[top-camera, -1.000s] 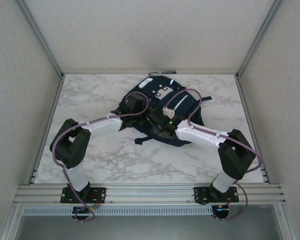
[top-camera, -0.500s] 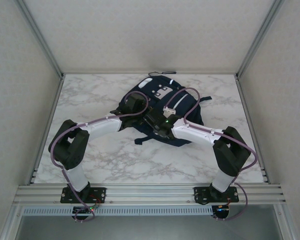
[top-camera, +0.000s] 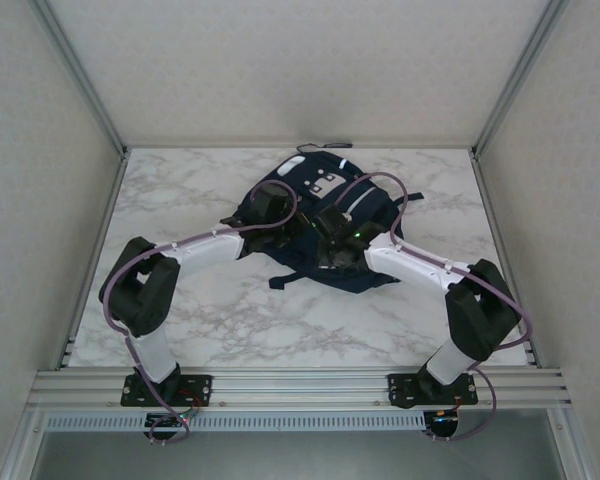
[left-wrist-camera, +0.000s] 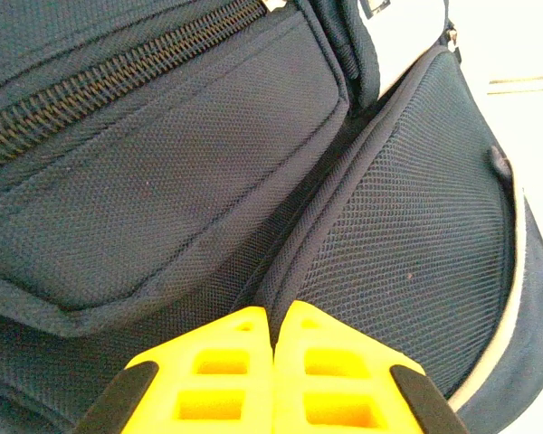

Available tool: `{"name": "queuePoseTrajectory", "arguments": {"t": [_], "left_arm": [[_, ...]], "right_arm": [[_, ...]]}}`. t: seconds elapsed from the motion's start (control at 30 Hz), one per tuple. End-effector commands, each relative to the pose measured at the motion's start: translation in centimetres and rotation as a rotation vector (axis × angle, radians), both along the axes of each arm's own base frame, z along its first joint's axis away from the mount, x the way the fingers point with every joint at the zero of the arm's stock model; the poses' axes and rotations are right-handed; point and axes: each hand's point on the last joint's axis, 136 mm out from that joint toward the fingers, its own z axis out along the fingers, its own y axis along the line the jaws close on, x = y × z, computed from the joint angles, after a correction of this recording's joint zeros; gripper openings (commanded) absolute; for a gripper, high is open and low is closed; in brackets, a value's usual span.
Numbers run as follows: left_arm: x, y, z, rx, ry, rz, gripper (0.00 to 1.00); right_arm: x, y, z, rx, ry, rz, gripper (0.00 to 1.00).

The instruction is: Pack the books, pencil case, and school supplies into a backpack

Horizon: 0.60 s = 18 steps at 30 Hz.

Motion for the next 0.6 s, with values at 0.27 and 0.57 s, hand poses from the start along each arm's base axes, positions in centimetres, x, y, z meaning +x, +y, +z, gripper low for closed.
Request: {"name": "queuePoseTrajectory", "arguments": {"t": [0.27, 0.57], "left_arm": [[3.9, 4.0, 2.2, 0.111, -0.071, 0.058, 0.00], [-1.6, 5.7, 2.5, 0.016, 0.062, 0.099, 0.66]], "right_arm": [[-2.1, 0.9, -1.7, 0.126, 0.220, 0.205, 0.00], [2.0, 6.4, 1.4, 0.330, 0.130, 0.224, 0.00]]}}
